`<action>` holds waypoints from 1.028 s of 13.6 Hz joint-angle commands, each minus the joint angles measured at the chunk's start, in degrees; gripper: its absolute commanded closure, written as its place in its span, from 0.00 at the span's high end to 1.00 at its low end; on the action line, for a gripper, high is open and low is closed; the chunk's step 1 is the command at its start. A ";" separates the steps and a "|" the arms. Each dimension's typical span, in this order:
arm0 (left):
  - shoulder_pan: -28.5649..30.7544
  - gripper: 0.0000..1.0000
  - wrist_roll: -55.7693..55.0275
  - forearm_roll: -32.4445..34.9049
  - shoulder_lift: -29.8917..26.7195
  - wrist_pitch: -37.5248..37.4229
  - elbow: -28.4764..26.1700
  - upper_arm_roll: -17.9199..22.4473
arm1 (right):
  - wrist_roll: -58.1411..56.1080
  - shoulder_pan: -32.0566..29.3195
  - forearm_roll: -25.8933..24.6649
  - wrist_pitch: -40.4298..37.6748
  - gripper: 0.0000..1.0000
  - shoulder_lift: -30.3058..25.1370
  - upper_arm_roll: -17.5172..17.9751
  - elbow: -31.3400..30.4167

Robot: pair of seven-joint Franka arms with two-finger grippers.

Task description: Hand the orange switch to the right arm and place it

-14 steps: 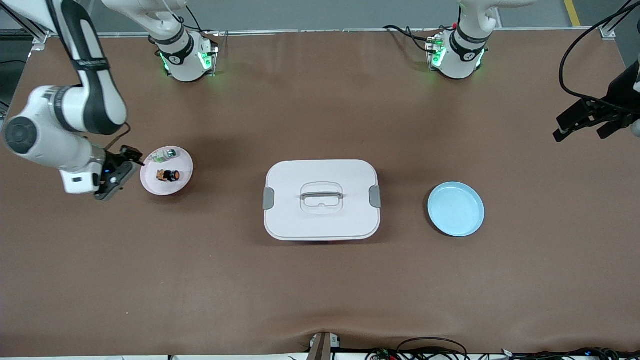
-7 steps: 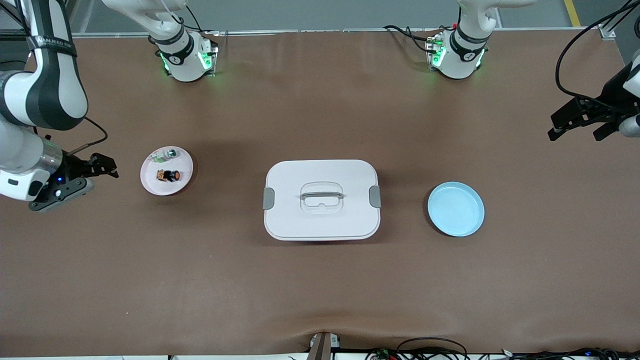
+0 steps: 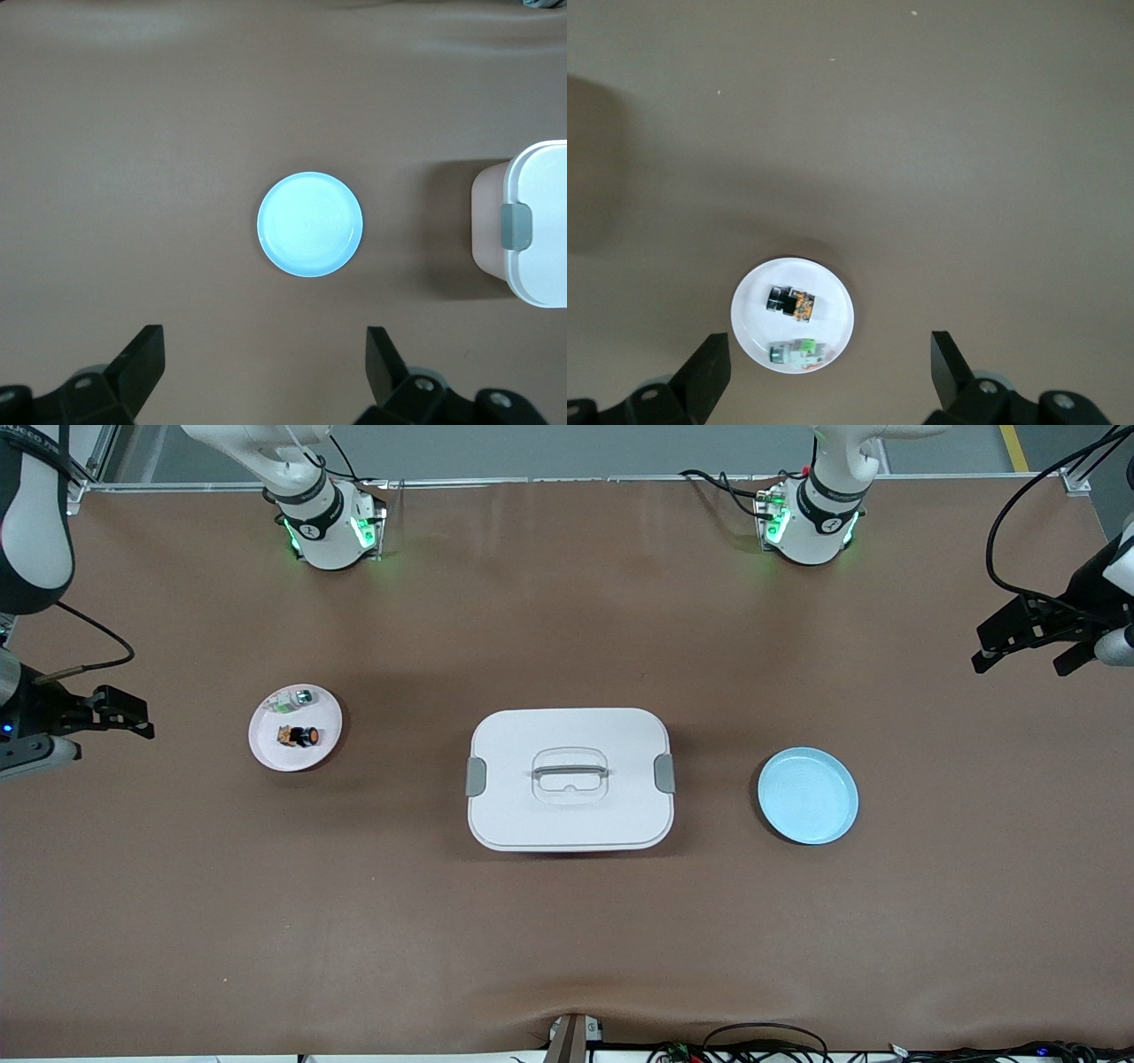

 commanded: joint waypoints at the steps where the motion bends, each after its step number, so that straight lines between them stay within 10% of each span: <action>1: -0.15 1.00 0.23 0.75 0.55 -1.30 1.70 -0.18 | 7.55 -0.46 -0.43 -4.77 1.00 1.05 0.32 5.40; 14: 0.11 1.00 0.23 0.84 0.64 -1.39 1.35 -0.10 | 7.04 -2.40 -0.97 -17.35 1.00 -4.31 1.02 11.84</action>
